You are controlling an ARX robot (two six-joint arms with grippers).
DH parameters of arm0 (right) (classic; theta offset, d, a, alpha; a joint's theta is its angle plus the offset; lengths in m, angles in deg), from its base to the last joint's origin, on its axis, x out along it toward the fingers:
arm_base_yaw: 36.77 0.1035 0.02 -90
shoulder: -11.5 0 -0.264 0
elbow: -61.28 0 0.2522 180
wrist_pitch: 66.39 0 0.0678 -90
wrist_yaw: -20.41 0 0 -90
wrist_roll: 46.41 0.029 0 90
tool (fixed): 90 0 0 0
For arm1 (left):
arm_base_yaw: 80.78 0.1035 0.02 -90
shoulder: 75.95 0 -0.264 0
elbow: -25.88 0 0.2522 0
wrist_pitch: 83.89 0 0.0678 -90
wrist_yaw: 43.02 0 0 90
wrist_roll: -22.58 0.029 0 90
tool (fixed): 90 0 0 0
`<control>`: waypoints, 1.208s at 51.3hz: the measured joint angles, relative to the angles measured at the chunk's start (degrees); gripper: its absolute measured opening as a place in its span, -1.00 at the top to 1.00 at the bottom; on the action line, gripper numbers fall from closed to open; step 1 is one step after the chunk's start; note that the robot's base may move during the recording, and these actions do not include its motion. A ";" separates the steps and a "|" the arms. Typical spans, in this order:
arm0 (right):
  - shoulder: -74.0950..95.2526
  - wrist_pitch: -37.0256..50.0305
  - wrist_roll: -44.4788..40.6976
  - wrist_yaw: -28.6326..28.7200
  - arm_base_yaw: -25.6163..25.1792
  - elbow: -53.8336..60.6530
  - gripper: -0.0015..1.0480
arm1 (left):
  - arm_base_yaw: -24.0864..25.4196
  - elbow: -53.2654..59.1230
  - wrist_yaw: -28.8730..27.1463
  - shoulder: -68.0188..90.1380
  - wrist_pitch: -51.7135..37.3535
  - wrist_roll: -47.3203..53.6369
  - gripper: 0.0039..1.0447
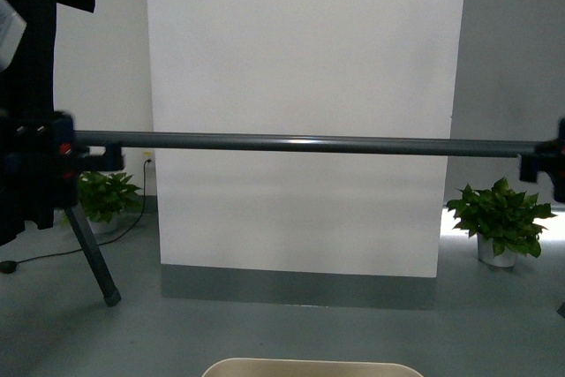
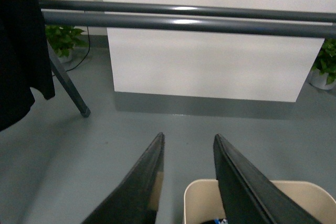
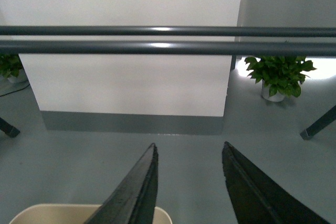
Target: Move hamper under clothes hanger
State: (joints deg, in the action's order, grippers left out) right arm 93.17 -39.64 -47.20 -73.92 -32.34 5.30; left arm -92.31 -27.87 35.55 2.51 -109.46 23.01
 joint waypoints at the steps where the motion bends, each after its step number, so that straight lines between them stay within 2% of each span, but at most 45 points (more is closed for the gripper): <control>1: -0.42 0.31 0.04 0.07 -0.07 0.79 0.31 | 0.13 0.79 0.15 -0.42 -0.28 -0.02 0.45; 12: -5.79 4.07 0.13 0.96 -0.94 11.17 0.82 | 2.19 10.86 2.67 -6.01 -3.67 -0.33 0.95; 16: -7.58 4.94 0.13 1.09 -1.20 13.97 0.97 | 2.93 13.53 3.21 -7.80 -4.44 -0.44 0.94; 22: -11.15 6.16 0.17 4.04 -3.04 18.91 0.96 | 4.26 18.16 4.24 -11.37 -5.49 -0.44 0.94; 37: -22.23 6.47 0.20 4.24 -4.39 30.23 0.96 | 7.30 28.96 7.45 -22.36 -5.35 -0.44 0.94; 41: -24.61 5.75 0.20 4.24 -4.39 31.98 0.96 | 9.88 30.58 10.97 -24.81 -4.48 -0.44 0.94; 47: -28.04 4.33 0.20 4.24 -4.39 34.10 0.96 | 11.34 32.48 11.04 -28.22 -2.97 -0.46 0.94; 62: -35.47 0.13 0.20 4.24 -4.39 37.42 0.96 | 11.41 35.45 11.43 -35.43 1.29 -0.44 0.94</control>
State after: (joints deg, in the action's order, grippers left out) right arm 57.70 -39.51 -47.01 -69.68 -36.74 42.72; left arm -80.90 7.59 46.99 -32.92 -108.17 22.57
